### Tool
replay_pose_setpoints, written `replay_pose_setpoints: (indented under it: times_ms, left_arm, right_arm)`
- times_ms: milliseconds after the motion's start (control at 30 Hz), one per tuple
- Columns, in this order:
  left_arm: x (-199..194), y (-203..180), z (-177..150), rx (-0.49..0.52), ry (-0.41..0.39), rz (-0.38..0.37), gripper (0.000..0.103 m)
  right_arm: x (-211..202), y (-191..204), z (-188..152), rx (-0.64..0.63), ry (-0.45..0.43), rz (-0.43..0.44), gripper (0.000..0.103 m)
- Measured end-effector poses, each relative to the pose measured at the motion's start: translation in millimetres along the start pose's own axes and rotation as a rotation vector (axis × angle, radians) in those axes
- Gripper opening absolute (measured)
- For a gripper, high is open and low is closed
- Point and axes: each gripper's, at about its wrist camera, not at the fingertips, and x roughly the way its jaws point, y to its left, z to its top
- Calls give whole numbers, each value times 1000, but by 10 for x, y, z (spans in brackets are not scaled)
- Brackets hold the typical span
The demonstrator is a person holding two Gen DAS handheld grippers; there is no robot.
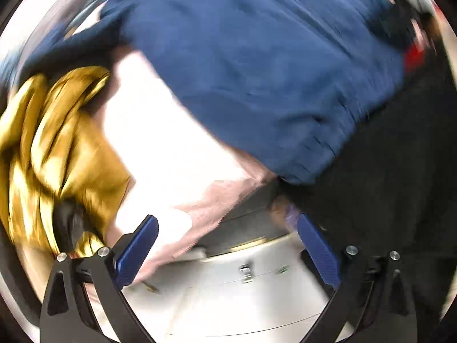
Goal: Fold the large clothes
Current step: 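Release the hem with the right tool, leaving the jacket spread flat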
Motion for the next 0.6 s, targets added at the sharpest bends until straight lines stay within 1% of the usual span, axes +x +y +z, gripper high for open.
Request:
replay_pose_setpoints:
  times_ms: [67, 100, 133, 167, 233, 267, 300, 333, 367, 400, 433, 467, 500, 533, 567, 600]
  left_arm:
    - [-126, 142, 129, -110, -66, -43, 96]
    - [-157, 158, 280, -168, -108, -70, 97]
    - [-145, 170, 465, -219, -150, -97, 97]
    - [-130, 106, 581, -236, -166, -100, 97]
    - [43, 16, 921, -263, -204, -87, 97]
    - [177, -82, 1097, -267, -211, -96, 97]
    - [316, -131, 1220, -263, -197, -99, 97]
    - [522, -189, 1337, -255, -159, -87, 97]
    - [693, -285, 1393, -245, -109, -55, 97]
    - [919, -387, 1446, -230, -50, -3, 97]
    - [1051, -442, 1458, -219, -26, 13, 97]
    - [1149, -500, 1445, -216, -28, 33, 98]
    - [1166, -515, 1437, -225, -47, 39, 98]
    - [1172, -507, 1430, -253, -63, 30, 98]
    - [1182, -493, 1435, -277, -66, 18, 99]
    - [1186, -488, 1431, -290, -66, 12, 99]
  right_arm:
    - [67, 65, 77, 7, 28, -23, 87]
    - [101, 66, 120, 19, 43, -29, 89]
    - [133, 63, 158, 29, 56, -42, 96]
    - [161, 58, 186, 30, 67, -68, 98]
    - [179, 25, 236, 32, 81, -50, 98]
    - [176, 10, 253, 30, 91, -42, 98]
    - [172, 4, 263, 30, 96, -39, 98]
    - [168, -5, 267, 28, 95, -39, 98]
    - [163, -9, 271, 27, 92, -42, 98]
    - [156, -9, 272, 29, 87, -45, 98]
    - [156, 0, 273, 30, 84, -48, 98]
    - [164, 39, 272, 29, 80, -50, 98]
    - [156, 39, 280, 30, 75, -50, 98]
    - [180, 62, 225, 30, 69, -50, 98]
    - [178, 70, 209, 31, 59, -51, 98]
    - [177, 110, 117, 32, 47, -55, 98]
